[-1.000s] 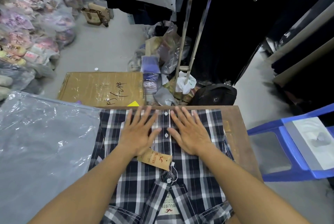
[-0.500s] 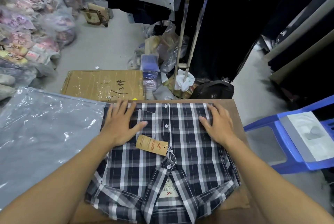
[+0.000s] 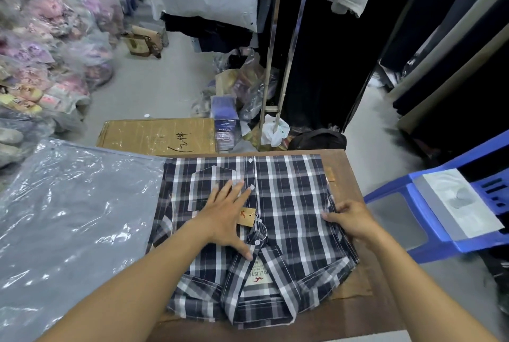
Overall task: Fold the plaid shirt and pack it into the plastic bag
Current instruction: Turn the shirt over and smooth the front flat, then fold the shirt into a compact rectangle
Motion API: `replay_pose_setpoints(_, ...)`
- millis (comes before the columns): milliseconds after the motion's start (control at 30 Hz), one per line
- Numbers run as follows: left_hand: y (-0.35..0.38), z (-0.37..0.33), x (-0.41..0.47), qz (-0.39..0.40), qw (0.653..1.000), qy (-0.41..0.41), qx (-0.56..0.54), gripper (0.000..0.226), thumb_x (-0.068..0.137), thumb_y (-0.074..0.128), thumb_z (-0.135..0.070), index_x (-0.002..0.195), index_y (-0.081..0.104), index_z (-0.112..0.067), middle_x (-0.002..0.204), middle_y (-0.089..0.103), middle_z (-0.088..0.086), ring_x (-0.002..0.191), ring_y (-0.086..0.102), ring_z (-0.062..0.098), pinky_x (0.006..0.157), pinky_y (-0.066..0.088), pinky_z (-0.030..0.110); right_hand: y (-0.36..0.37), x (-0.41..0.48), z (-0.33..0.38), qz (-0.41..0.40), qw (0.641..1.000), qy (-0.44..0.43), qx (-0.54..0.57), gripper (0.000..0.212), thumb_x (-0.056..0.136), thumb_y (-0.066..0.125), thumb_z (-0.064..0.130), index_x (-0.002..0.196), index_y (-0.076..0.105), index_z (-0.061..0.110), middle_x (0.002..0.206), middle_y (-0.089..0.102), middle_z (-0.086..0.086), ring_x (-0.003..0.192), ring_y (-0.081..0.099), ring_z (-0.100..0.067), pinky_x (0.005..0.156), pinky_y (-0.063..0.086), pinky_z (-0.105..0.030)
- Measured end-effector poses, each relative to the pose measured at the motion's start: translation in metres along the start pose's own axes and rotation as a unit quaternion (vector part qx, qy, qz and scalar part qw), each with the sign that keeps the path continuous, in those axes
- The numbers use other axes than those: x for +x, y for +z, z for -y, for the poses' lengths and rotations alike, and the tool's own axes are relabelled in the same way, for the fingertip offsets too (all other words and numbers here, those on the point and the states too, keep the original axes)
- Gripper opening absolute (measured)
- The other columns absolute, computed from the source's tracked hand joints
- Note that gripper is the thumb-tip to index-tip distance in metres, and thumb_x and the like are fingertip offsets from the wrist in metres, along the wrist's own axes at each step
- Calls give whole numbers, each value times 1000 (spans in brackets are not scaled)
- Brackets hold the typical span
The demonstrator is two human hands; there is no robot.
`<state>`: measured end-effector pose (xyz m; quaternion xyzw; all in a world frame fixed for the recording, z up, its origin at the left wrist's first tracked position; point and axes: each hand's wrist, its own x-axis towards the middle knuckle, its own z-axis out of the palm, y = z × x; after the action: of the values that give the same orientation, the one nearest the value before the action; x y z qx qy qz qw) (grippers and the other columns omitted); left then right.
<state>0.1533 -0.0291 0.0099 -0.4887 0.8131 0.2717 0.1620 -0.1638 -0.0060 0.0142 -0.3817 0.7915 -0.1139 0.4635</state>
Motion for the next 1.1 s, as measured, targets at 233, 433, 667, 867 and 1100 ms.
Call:
replay_pose_setpoints(233, 4, -5, 5, 18, 1000, -21, 14, 160, 40, 74, -83, 151, -27, -26, 158, -37, -1, 141, -40, 24, 115, -24, 50, -7, -45, 32, 95, 974, -43, 203, 33, 86, 67, 0, 114, 54, 9, 103, 74, -24, 89, 75, -41, 87, 57, -60)
replay_pose_setpoints(433, 5, -3, 5, -3, 1000, -15, -3, 161, 38, 74, -84, 153, -23, -26, 159, -33, -3, 142, -37, 23, 117, -20, 52, 12, -92, 96, 195, 960, -135, 149, 40, 84, 67, 1, 118, 49, 13, 108, 71, -27, 81, 67, -41, 81, 49, -53)
replay_pose_setpoints(667, -35, 29, -31, -108, 904, -61, -410, 89, 72, 83, -41, 147, 39, -23, 158, 32, -3, 149, 22, 21, 120, 24, 42, 89, -117, 159, 239, 953, -159, 99, 44, 82, 67, 6, 117, 45, 19, 85, 60, -10, 48, 54, -10, 45, 46, -24)
replay_pose_setpoints(867, -56, 68, -74, -128, 615, -139, -765, 64, 95, 37, -61, 108, 66, -5, 100, 70, 18, 83, 70, 30, 70, 55, 38, 157, -125, 193, 269, 949, -158, 51, 49, 85, 68, 14, 125, 42, 23, 107, 68, -11, 67, 57, -12, 46, 48, -18)
replay_pose_setpoints(1100, -41, 84, -89, -140, 682, -175, -696, 28, 87, 68, -40, 93, 67, -13, 77, 76, 5, 70, 69, 18, 65, 52, 30, 205, -119, 194, 304, 937, -167, 45, 40, 92, 69, 27, 126, 53, 13, 92, 65, -6, 71, 66, -15, 75, 62, -35)
